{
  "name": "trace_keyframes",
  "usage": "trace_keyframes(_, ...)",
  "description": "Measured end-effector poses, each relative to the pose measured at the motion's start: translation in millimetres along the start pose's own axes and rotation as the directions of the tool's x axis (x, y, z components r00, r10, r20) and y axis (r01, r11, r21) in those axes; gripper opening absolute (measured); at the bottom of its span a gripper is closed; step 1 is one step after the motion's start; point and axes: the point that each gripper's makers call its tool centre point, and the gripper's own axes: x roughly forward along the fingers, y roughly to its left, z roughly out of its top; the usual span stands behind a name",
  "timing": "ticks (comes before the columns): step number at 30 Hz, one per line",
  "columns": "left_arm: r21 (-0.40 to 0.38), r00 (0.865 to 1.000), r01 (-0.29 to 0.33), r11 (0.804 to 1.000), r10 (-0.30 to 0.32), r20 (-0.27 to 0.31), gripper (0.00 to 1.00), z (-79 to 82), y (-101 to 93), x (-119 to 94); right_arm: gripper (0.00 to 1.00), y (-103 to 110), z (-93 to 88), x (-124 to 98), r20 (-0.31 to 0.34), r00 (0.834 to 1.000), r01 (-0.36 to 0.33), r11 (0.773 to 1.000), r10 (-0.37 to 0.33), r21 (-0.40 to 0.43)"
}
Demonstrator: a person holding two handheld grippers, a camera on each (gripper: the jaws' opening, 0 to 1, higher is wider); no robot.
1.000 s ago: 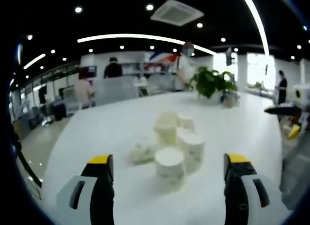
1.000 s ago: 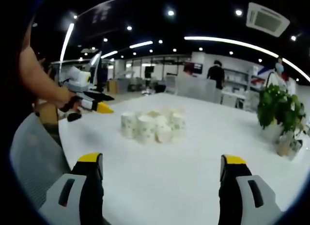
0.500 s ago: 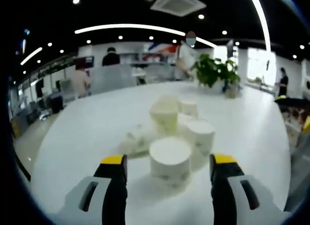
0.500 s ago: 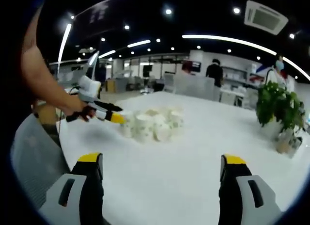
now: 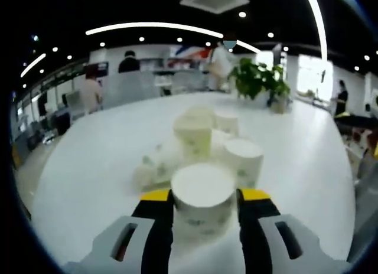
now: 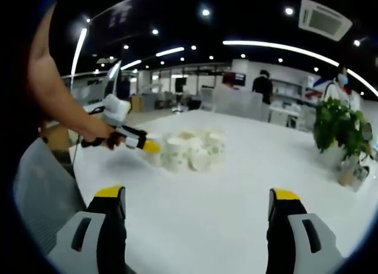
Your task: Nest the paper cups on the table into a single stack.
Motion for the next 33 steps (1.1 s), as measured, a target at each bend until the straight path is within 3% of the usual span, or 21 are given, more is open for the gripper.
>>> trace_keyframes(5,-0.016,1.0,0.009,1.0,-0.009,0.014,0.45,5.9,1.0,-2,1.0,0,-0.1,0,0.003,1.0,0.0,1.0,0.0,0.003)
trace_keyframes(9,-0.002,1.0,0.006,1.0,-0.006,0.013,0.38,11.1,2.9,-1,0.99,0,0.2,0,0.003,1.0,0.0,1.0,0.0,0.002)
trace_keyframes(18,0.02,0.999,0.039,0.999,-0.039,-0.009,0.37,12.5,-4.1,-6,0.99,0,1.0,-1,0.008,1.0,0.004,1.0,-0.004,0.003)
trace_keyframes(25,0.049,0.999,0.044,0.998,-0.042,-0.025,0.37,17.4,1.1,-16,0.99,2,1.0,-1,0.007,1.0,-0.004,1.0,0.004,-0.002)
trace_keyframes(33,0.068,0.997,0.063,0.996,-0.061,-0.036,0.36,42.0,6.0,-29,0.99,4,1.1,0,0.001,1.0,-0.013,1.0,0.013,-0.015)
